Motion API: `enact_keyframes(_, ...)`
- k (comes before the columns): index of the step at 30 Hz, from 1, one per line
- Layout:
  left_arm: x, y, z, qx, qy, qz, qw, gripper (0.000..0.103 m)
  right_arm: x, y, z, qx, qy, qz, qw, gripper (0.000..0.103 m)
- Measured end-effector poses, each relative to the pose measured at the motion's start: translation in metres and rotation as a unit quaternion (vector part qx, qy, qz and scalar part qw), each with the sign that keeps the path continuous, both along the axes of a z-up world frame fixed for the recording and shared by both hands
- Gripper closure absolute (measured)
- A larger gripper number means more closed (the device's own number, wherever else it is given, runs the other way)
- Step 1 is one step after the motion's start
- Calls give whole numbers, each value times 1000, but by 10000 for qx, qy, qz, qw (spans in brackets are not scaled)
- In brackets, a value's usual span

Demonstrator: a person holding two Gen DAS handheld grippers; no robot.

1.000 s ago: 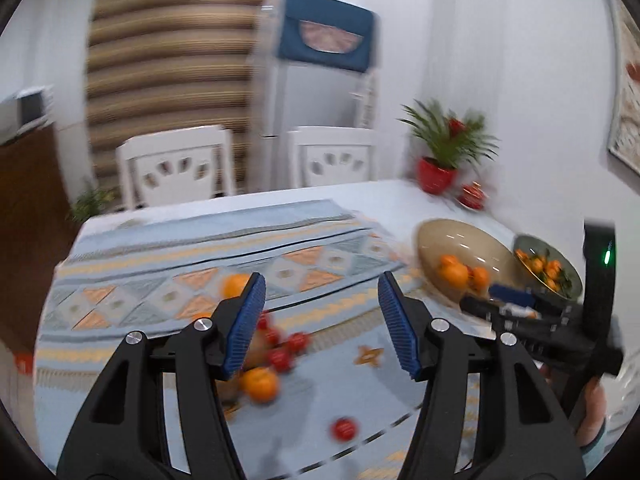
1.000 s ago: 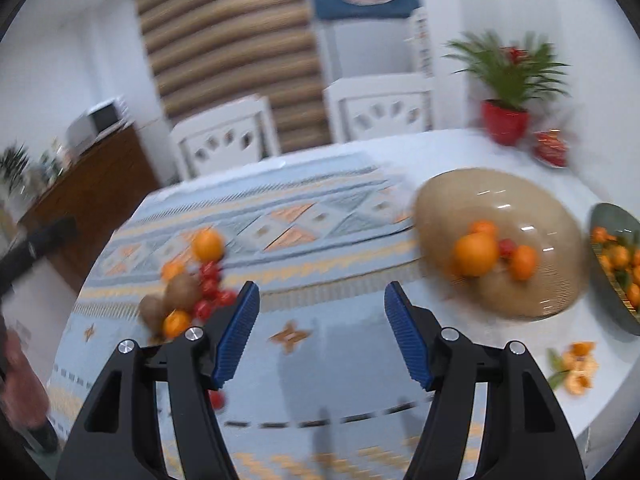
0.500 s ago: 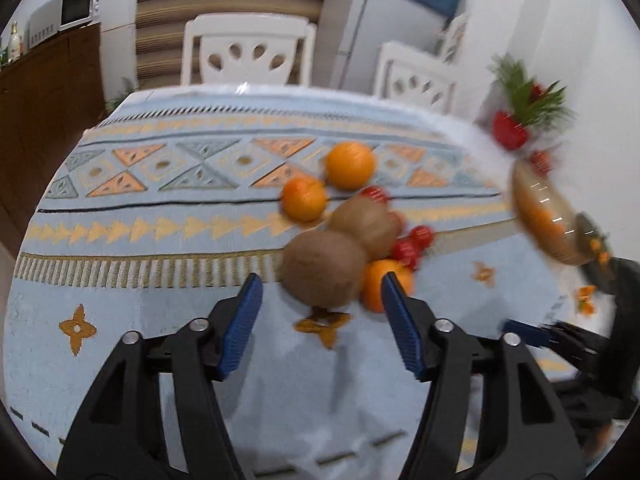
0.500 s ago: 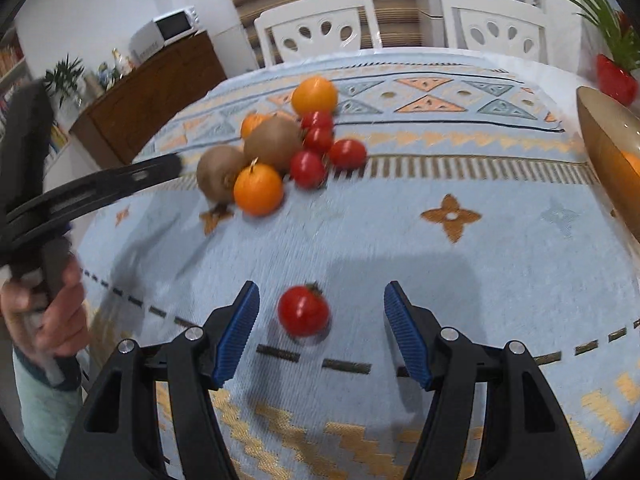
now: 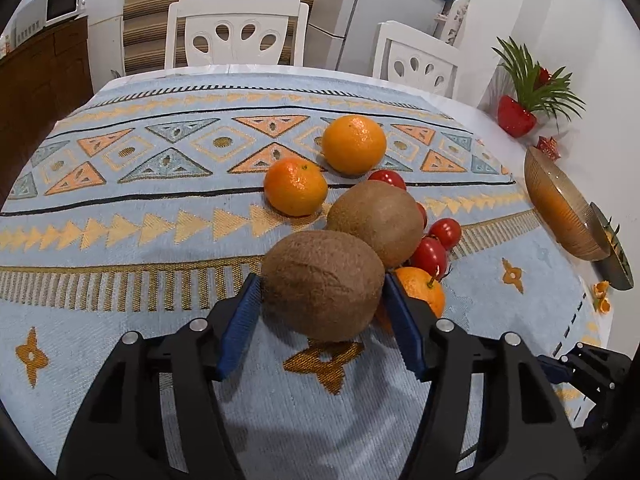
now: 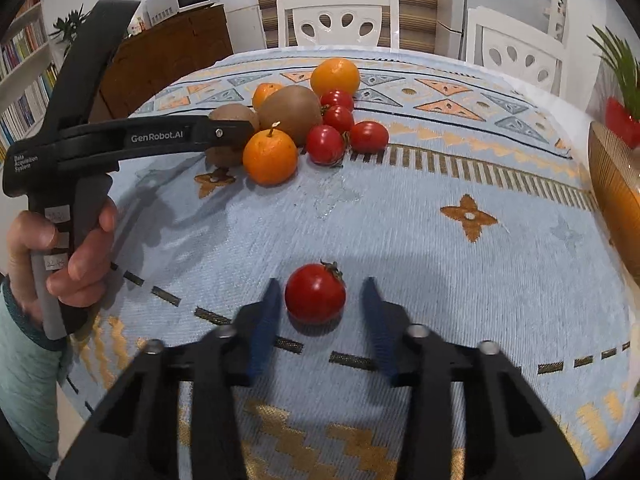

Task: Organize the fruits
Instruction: 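Grasp the brown coconut with the left tool while the right tool grasps a tomato, then carry the coconut and tomato to the glass bowl and release both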

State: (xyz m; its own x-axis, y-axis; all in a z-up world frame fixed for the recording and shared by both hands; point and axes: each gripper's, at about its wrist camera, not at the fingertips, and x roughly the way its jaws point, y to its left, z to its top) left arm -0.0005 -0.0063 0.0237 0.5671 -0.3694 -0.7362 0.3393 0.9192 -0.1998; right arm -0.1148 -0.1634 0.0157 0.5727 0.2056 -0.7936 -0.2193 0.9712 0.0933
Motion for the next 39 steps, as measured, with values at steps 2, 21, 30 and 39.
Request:
enact_keyframes(2,-1,-2,0,46,-32,11,10000,42,-2,1,1,-23,-35,33,10000,75)
enact_keyframes(21,-47,-49,69,23,-758,-420,9962,42,-12,-57,35,224,-517,-407,9976,75)
enact_keyframes(30,-55,-137,94,23,-993,-1182,9880,42,-21,-122,58,281,-826,-1009,9911,75)
enact_keyframes(39,-57,-217,113,-159,-999,-1842,9777,42,-33,-193,83,297,-1135,-1746,9776,75)
